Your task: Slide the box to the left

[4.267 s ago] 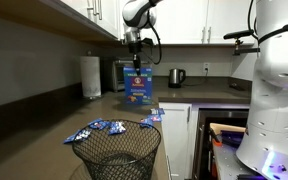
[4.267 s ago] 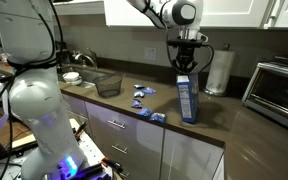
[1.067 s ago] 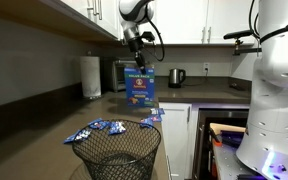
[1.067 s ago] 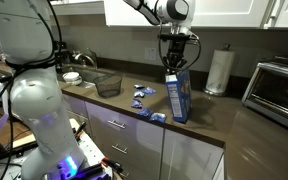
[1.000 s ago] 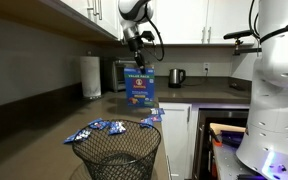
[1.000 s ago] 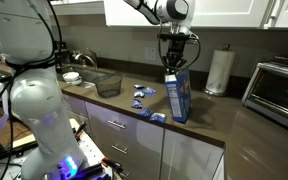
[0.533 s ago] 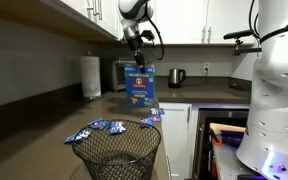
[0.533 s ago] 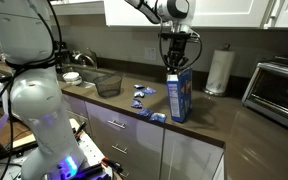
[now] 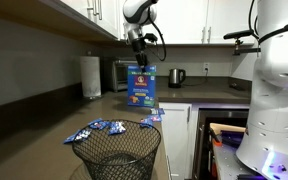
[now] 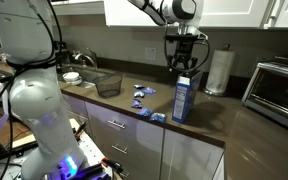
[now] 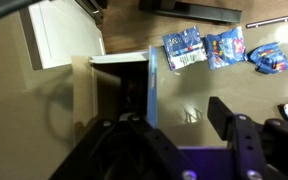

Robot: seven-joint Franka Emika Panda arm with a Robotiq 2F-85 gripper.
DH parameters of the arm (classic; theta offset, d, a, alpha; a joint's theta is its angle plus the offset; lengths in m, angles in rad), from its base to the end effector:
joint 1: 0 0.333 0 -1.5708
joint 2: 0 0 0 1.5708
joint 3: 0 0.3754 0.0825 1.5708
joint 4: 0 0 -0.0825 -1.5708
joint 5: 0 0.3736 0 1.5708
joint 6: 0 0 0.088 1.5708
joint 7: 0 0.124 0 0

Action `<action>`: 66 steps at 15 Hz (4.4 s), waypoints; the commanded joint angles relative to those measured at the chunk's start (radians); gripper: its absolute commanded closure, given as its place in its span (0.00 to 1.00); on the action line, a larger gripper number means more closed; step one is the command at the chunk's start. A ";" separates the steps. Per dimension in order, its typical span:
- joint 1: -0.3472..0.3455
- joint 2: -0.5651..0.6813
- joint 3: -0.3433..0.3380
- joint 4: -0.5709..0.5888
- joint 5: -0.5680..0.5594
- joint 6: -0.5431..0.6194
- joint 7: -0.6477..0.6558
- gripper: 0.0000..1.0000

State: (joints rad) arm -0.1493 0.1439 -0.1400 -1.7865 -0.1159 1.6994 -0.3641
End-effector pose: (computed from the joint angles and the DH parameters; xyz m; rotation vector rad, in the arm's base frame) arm 0.5453 -0.1715 0.4993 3.0595 0.1563 -0.4007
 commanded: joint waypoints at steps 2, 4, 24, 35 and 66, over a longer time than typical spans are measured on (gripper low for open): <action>-0.022 0.015 0.001 -0.012 0.018 0.034 -0.038 0.66; -0.024 0.023 0.000 -0.017 0.023 0.040 -0.040 0.76; -0.018 0.015 0.025 -0.002 0.169 -0.097 -0.182 0.94; -0.005 0.005 0.052 -0.016 0.150 -0.081 -0.174 0.91; 0.023 -0.108 0.060 -0.058 0.088 -0.052 -0.162 0.00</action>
State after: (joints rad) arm -0.1369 0.0836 -0.0797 -1.8006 0.0036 1.6288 -0.5197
